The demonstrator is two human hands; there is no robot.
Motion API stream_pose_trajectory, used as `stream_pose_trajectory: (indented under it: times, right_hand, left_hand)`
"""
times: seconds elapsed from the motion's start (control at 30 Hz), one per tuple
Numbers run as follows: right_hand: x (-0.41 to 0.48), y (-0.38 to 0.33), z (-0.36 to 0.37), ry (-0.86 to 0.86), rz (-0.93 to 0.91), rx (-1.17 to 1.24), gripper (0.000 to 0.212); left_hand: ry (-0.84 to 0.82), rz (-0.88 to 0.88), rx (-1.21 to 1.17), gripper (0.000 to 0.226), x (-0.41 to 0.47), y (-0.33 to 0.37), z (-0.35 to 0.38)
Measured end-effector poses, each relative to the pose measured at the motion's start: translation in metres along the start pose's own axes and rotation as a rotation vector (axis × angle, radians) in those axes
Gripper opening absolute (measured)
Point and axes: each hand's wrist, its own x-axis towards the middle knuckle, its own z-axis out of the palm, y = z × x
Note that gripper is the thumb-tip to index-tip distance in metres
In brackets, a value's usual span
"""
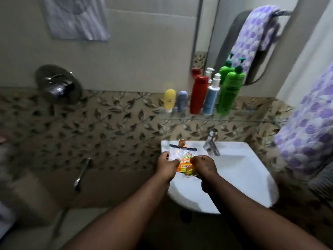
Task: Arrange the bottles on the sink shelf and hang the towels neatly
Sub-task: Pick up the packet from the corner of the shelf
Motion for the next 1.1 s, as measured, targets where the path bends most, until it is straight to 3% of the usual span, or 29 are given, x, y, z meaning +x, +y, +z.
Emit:
stream_pose_trajectory:
  times: [0.23, 0.5, 0.93, 1.1]
  right_hand:
    - [-0.041, 0.048, 0.105, -0.19, 0.036, -0.133, 0.009]
    - [-0.045, 0.118, 0.181, -0.367, 0.065, -0.29, 0.012]
    - [-0.019, 0.321, 0.218, -0.484, 0.354, -0.384, 0.026]
    - [-0.002, 0.411, 0.224, -0.466, 0.469, -0.406, 0.016]
  left_hand:
    - [0.215, -0.071, 0.041, 0.023, -0.018, -0.05, -0.117]
    - [0.407, -0.181, 0.063, 0.021, -0.022, -0.122, -0.189]
    - [0.58, -0.436, 0.033, 0.035, -0.026, -0.33, -0.205]
    - [0.591, -0.509, 0.008, 0.046, -0.023, -0.418, -0.2]
